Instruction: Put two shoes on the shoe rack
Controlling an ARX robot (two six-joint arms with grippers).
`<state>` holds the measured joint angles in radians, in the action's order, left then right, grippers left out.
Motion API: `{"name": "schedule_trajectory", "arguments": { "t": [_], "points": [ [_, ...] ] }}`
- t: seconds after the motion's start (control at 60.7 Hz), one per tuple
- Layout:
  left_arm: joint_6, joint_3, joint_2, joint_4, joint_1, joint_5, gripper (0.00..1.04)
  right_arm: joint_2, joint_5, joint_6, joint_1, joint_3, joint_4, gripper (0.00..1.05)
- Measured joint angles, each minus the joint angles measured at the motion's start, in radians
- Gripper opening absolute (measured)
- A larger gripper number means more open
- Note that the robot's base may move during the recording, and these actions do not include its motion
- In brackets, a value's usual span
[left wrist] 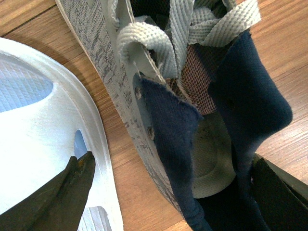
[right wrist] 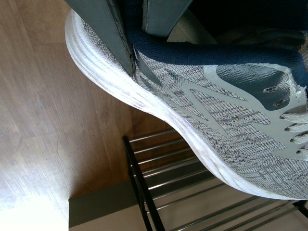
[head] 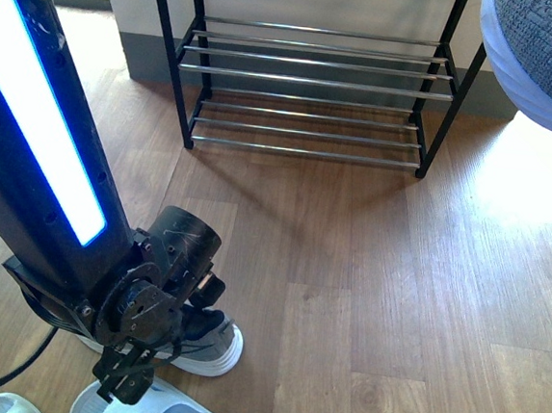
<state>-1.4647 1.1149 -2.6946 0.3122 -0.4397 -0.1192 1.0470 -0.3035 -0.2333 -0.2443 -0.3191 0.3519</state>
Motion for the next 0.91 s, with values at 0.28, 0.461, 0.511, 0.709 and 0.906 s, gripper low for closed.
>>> {"name": "schedule_trajectory", "arguments": {
  "t": [0.28, 0.461, 0.511, 0.709, 0.906],
  "points": [
    [-0.006, 0.028, -0.022, -0.010, -0.019, -0.010, 0.95, 0.000, 0.000, 0.000, 0.000, 0.000, 0.000, 0.01],
    [-0.013, -0.050, 0.050, 0.026, -0.032, -0.039, 0.95, 0.000, 0.000, 0.000, 0.000, 0.000, 0.000, 0.01],
    [-0.020, -0.068, 0.074, 0.033, -0.036, -0.041, 0.95, 0.000, 0.000, 0.000, 0.000, 0.000, 0.000, 0.01],
    [-0.060, -0.113, 0.135, 0.043, -0.057, -0.039, 0.95, 0.000, 0.000, 0.000, 0.000, 0.000, 0.000, 0.01],
    [-0.085, -0.111, 0.096, 0.031, -0.065, -0.011, 0.95, 0.000, 0.000, 0.000, 0.000, 0.000, 0.000, 0.01]
  ]
}}
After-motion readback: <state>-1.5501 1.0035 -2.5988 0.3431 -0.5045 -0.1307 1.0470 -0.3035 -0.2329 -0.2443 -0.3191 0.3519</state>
